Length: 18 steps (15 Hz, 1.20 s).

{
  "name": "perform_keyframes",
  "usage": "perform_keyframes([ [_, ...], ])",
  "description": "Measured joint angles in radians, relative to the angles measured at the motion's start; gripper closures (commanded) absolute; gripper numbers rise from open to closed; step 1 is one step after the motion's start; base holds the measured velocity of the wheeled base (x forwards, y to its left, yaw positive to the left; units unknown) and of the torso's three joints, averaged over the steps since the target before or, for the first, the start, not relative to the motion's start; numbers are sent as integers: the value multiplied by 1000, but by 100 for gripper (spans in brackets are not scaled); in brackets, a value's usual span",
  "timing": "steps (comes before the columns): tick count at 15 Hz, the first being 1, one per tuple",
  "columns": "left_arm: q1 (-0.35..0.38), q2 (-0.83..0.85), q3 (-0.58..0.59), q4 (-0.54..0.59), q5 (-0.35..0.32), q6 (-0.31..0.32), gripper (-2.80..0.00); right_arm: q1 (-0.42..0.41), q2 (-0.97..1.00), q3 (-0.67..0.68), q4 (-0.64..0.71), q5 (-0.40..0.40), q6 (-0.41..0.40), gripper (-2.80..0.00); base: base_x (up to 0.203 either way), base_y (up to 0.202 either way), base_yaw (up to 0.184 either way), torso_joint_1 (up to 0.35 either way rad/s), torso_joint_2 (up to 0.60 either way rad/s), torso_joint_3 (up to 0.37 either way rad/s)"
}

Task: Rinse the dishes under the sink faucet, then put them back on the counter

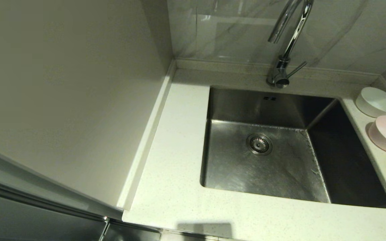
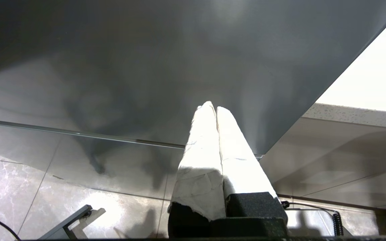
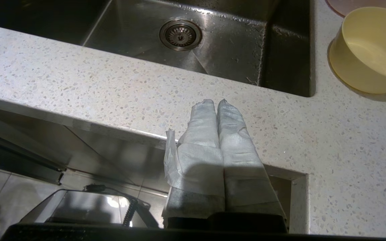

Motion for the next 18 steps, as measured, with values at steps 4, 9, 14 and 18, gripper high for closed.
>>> perform_keyframes([
  [4,0,0,0,0,0,0,0,0,0,0,0,0,5,0,0,0,0,0,0,0],
  [9,0,0,0,0,0,0,0,0,0,0,0,-1,10,0,0,0,0,0,0,0],
  [14,0,0,0,0,0,0,0,0,0,1,-3,-1,11,0,0,0,0,0,0,0],
  [18,0,0,0,0,0,0,0,0,0,2,-3,-1,11,0,0,0,0,0,0,0],
])
